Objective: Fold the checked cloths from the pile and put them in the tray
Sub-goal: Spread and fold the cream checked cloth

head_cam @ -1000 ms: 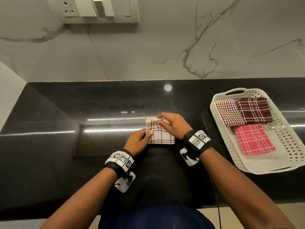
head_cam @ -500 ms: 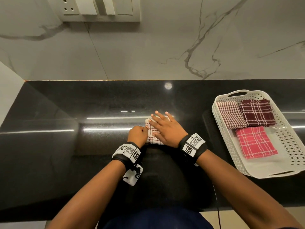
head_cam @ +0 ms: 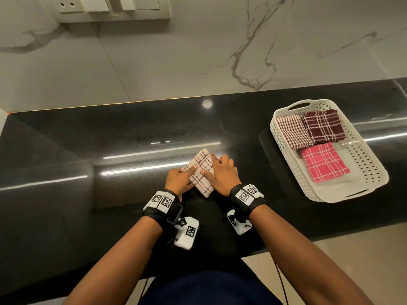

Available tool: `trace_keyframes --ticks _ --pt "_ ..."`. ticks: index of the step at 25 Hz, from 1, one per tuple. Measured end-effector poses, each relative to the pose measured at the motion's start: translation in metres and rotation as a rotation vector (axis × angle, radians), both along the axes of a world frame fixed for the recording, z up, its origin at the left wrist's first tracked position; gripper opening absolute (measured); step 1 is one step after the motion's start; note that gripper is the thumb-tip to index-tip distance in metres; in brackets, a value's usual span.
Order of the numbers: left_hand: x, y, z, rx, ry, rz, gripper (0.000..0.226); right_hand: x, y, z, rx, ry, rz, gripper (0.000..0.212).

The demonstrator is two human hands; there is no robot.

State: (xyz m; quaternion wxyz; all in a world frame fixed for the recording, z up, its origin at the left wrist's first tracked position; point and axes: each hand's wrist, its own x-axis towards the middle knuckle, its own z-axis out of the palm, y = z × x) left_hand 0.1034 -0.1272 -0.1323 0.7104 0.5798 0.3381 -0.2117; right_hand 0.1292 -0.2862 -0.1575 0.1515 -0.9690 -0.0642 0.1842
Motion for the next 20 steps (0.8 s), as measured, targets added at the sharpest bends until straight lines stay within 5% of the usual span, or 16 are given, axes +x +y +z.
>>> trace_keyframes --ticks 6,10,16,20 --pt "-0.004 -0.038 0.018 -0.159 -0.060 -0.036 0.021 -0.020 -0.050 0.032 0.498 0.062 -0.127 0.039" --pt "0.000 -0.111 0.039 -0.326 -0.189 -0.246 0.034 -0.024 -0.129 0.069 0.852 0.170 -0.438 0.045" --pt "0.037 -0.286 0.060 -0.282 -0.208 -0.388 0.031 -0.001 -0.315 0.100 0.825 0.058 -0.619 0.037" --pt "0.069 -0.337 0.042 0.066 -0.237 -0.426 0.009 0.037 -0.368 0.081 0.658 0.094 -0.660 0.037"
